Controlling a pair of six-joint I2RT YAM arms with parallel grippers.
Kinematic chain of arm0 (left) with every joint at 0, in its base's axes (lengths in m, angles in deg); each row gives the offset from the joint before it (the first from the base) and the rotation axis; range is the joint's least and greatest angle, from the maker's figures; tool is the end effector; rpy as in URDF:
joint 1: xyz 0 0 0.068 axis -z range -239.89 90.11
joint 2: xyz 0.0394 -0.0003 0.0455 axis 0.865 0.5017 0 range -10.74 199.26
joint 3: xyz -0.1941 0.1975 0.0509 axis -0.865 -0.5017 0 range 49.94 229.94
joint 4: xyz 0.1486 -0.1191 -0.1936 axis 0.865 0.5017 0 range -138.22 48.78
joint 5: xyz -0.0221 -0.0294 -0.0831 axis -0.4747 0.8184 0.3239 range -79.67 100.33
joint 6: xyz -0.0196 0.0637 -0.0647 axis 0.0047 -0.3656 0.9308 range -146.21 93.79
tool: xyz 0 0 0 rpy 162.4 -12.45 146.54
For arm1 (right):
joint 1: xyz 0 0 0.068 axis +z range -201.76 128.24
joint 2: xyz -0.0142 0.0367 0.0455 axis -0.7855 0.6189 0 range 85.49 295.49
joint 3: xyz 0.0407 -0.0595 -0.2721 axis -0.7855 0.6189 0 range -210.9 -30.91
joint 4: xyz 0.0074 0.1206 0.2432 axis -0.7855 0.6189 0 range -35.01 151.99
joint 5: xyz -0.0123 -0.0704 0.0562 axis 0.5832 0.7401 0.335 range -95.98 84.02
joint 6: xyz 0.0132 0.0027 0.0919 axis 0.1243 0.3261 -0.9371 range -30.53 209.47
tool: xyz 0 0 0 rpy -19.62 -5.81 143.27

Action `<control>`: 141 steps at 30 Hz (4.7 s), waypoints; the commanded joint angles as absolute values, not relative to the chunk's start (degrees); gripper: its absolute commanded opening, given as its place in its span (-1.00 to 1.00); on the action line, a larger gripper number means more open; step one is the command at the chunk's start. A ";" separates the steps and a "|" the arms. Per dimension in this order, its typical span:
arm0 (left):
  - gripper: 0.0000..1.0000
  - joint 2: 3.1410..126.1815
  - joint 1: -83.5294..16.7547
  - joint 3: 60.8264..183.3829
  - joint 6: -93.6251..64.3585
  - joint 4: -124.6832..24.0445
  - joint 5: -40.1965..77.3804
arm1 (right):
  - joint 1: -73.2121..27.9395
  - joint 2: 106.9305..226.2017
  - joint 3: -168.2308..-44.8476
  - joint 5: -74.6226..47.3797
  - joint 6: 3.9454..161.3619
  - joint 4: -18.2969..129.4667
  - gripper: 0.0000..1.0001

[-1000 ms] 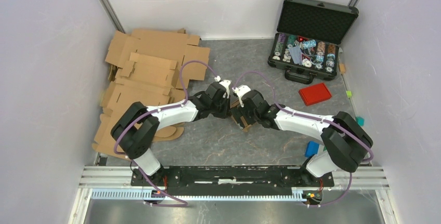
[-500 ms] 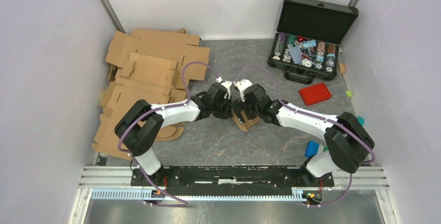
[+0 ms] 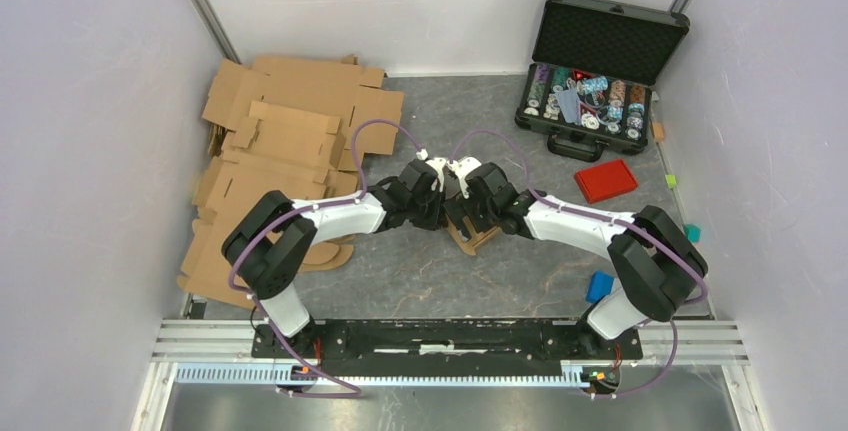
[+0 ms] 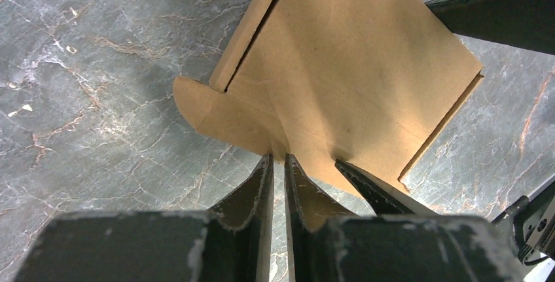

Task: Fold the paper box
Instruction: Close the paper box at the center of the board.

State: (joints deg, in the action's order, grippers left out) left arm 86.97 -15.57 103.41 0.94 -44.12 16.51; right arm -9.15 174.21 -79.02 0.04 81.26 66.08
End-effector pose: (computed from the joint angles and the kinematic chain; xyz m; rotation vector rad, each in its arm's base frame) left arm 0.2701 -0.2762 0.1313 0.4288 2.4934 -0.6730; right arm 0.2596 0.2269 0.1421 -0.6911 2.3853 0.2521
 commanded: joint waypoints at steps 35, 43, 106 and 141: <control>-0.67 92.04 -15.94 108.89 2.83 -47.25 18.04 | -23.99 169.73 -67.81 -30.28 70.98 46.29 0.68; -0.67 91.87 -15.94 108.91 2.74 -47.12 17.80 | -26.66 168.53 -65.01 -32.25 67.69 42.60 -0.18; 0.92 66.99 4.66 79.81 -112.07 -105.01 10.57 | -33.95 137.09 -65.08 -55.42 13.87 48.49 -0.80; -0.57 56.35 10.94 70.41 -88.56 -95.23 4.90 | -41.91 137.96 -68.38 -48.21 32.53 58.36 0.96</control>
